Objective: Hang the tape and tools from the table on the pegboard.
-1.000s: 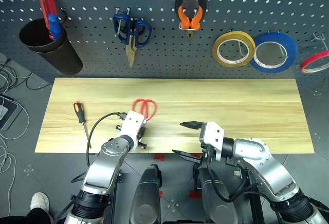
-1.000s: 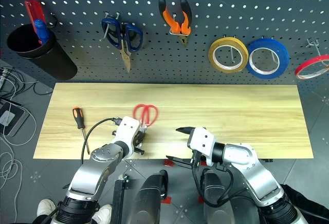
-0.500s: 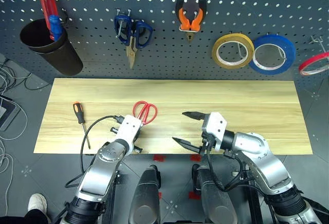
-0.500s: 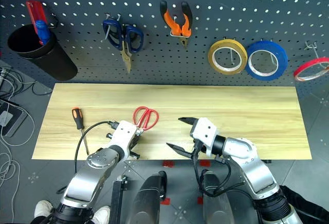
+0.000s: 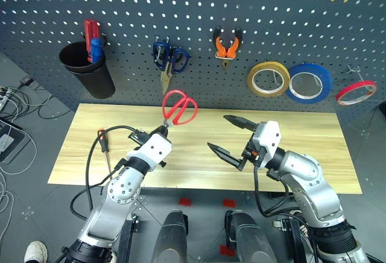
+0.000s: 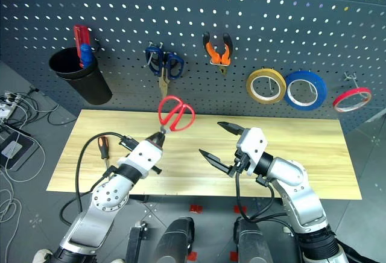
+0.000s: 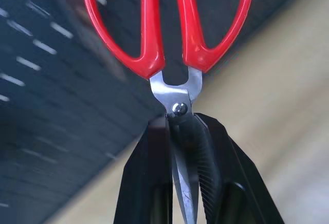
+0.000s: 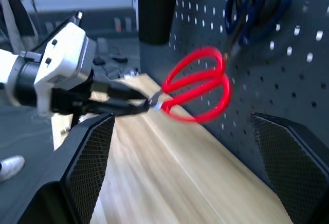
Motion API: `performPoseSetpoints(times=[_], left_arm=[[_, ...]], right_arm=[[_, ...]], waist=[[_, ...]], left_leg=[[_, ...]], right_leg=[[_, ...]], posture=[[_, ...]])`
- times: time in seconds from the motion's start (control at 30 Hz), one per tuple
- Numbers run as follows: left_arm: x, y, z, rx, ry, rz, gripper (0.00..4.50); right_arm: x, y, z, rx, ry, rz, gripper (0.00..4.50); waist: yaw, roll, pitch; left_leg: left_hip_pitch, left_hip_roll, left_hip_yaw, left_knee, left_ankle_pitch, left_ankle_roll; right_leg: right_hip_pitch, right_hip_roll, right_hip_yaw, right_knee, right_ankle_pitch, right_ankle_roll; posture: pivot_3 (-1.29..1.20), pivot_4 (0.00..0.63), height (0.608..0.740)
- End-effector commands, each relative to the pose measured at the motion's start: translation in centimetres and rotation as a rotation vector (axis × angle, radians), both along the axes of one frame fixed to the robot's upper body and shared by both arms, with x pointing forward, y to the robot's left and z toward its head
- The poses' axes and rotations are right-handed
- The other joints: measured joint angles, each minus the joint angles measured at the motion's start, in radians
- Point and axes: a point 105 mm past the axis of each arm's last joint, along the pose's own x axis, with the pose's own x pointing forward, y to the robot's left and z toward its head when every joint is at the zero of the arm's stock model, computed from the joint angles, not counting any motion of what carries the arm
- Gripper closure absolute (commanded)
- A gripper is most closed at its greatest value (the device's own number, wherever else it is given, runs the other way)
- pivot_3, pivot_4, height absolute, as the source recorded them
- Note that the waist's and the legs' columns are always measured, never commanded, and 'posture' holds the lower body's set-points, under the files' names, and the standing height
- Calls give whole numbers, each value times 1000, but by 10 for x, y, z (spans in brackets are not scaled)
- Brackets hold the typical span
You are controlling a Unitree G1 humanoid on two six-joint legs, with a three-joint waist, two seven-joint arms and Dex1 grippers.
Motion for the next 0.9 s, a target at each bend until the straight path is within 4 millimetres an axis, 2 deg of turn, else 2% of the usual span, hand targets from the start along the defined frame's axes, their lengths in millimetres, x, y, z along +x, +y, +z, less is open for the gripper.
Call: performPoseSetpoints(times=[0.03,0.33,0.57,0.73,0.9], left_arm=[[-4,-1,22,5,-143,-14,4178],[8,0,37,-56,-203,8,4178],[22,-3,45,-77,-186,-18,4178],[34,-2,28,-153,-53,12,4178],[38,-5,16,-155,25,17,4178]], right_arm=[[-1,-5,19,46,-72,12,0],[5,0,21,55,-106,9,0],[13,-4,22,55,-103,-24,0],[16,-6,30,78,-113,-50,0],[15,-7,31,84,-110,-64,0]], waist=[[3,0,-13],[26,-1,-66],[28,-3,-77],[27,-3,-78],[26,-3,-78]], left_leg=[[0,0,0,0,0,0],[3,0,4,0,-1,2],[8,0,4,2,-2,5],[10,0,5,2,-3,5],[12,0,5,2,-3,6]], right_leg=[[0,0,0,0,0,0],[2,2,1,1,0,0],[10,2,1,0,0,0],[11,2,1,0,0,0],[13,2,2,0,0,0]], posture=[[172,146,740],[183,125,740],[177,131,740],[153,145,740],[140,159,740]])
